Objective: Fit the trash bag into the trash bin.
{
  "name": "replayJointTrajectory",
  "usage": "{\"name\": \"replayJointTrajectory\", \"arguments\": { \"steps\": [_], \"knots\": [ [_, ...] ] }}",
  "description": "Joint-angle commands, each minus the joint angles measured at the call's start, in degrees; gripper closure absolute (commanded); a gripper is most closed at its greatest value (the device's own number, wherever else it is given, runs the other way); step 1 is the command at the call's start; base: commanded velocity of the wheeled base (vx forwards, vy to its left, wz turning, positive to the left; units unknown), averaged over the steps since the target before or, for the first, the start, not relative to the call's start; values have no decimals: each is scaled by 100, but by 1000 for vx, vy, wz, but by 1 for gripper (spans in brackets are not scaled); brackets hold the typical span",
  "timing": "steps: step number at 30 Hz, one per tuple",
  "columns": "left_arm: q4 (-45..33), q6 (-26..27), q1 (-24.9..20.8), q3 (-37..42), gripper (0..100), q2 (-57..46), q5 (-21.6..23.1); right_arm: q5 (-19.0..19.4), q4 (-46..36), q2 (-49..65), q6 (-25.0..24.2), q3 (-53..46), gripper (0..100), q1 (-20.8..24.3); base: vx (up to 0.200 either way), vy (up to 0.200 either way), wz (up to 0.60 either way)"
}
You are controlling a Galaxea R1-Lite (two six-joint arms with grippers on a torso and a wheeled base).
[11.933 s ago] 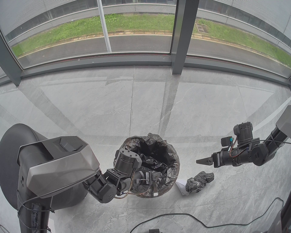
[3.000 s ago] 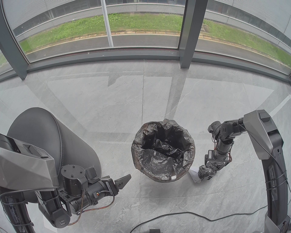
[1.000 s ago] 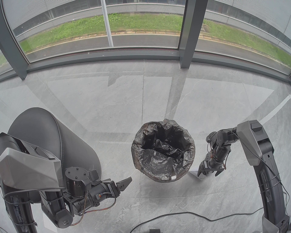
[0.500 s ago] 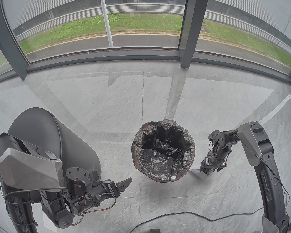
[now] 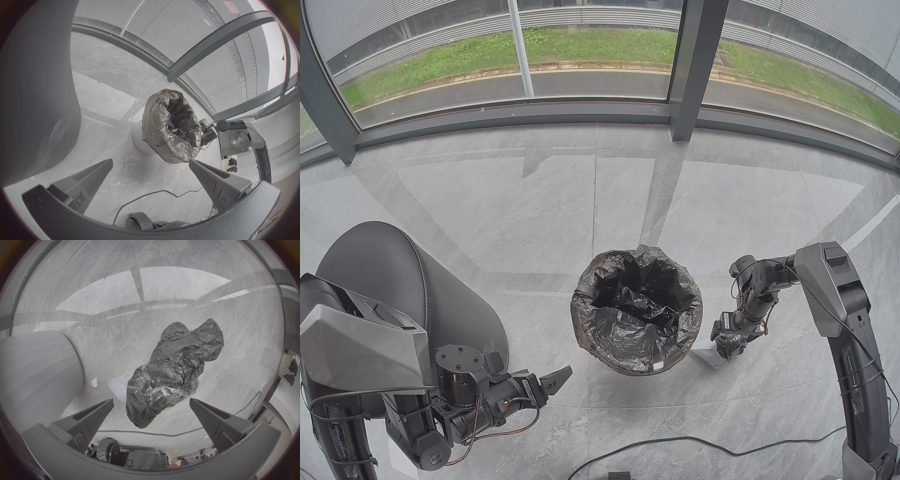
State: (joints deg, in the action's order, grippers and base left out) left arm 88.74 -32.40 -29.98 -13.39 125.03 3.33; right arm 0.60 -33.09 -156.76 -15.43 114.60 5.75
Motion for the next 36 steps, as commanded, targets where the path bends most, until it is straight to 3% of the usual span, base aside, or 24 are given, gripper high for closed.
{"name": "replayJointTrajectory", "arguments": {
  "steps": [1, 28, 29, 36],
  "knots": [
    [3, -3, 1, 11, 0, -22, 1, -174, 48, 75, 32, -1, 0, 5, 0, 0, 0],
    [3, -3, 1, -6, 0, 22, 10, -288, 391, -443, 93, -1, 0, -382, 0, 0, 0],
    [3, -3, 1, -6, 0, 13, 10, -288, 399, -452, 84, -1, 100, -373, 0, 0, 0],
    [3, -3, 1, -6, 0, 13, 10, -288, 470, -452, 93, -1, 100, -356, 0, 0, 0]
  ]
}}
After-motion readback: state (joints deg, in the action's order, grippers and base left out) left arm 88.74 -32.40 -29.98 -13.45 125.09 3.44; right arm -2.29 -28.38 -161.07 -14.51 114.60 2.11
